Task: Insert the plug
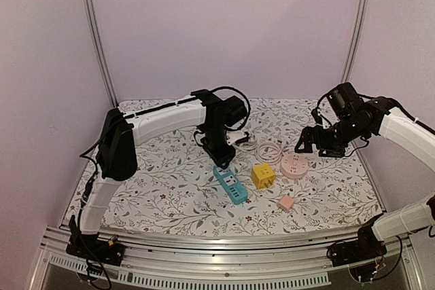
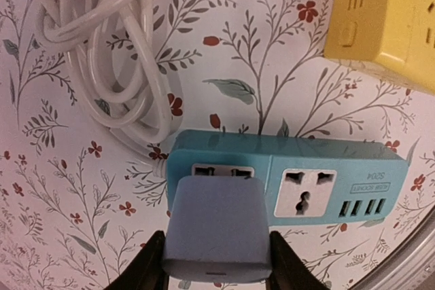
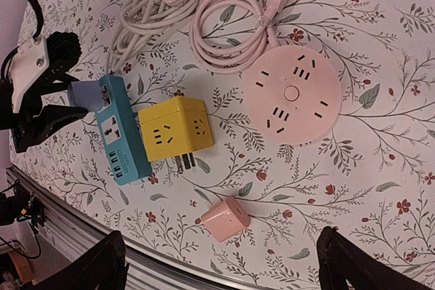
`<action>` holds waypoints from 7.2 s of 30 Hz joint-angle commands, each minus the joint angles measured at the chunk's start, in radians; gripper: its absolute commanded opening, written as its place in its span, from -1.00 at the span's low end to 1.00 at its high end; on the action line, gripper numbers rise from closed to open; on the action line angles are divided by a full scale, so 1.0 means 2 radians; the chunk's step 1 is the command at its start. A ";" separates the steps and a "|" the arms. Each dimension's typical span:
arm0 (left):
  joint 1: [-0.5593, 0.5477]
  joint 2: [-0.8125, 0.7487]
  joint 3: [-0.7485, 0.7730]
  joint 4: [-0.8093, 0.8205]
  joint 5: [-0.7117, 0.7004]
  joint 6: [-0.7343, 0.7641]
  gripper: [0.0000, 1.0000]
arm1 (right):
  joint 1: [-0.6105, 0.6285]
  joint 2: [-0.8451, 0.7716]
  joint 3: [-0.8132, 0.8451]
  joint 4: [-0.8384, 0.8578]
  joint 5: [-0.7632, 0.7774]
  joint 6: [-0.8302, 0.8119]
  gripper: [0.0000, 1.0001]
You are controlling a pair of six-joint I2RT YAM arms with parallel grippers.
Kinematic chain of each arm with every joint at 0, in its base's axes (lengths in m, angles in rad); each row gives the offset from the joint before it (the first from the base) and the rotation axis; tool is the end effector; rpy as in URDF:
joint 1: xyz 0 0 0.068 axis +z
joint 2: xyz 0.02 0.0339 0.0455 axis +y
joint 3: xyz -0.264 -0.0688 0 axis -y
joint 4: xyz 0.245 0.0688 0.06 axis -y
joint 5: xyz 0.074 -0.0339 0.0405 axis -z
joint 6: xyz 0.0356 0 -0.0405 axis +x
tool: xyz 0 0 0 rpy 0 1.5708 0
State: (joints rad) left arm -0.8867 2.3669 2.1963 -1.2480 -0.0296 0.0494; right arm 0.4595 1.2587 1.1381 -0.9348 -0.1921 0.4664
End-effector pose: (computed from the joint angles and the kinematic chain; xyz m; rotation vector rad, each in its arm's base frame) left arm 0.3022 -0.3689 0.2074 1.3460 2.6700 -0.0522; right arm 0.2148 0.1139 0.3000 -0.0595 2.7119 0.5529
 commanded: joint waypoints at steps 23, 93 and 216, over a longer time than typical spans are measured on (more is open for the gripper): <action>-0.017 -0.088 -0.178 -0.057 -0.002 -0.011 -1.00 | 0.000 0.005 -0.010 0.010 -0.008 0.003 0.92; -0.002 -0.108 -0.080 -0.055 -0.037 -0.037 0.74 | 0.000 0.020 -0.005 0.015 0.006 -0.011 0.94; -0.231 0.071 0.016 0.219 -0.122 -0.222 -1.00 | -0.116 -0.067 -0.067 -0.031 0.071 0.063 0.98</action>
State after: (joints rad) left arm -1.3621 2.5885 2.2795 -0.8459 -0.2771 -0.4122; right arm 0.2325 1.1461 1.0119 -0.9874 -0.0357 0.5869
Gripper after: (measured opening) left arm 0.011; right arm 0.988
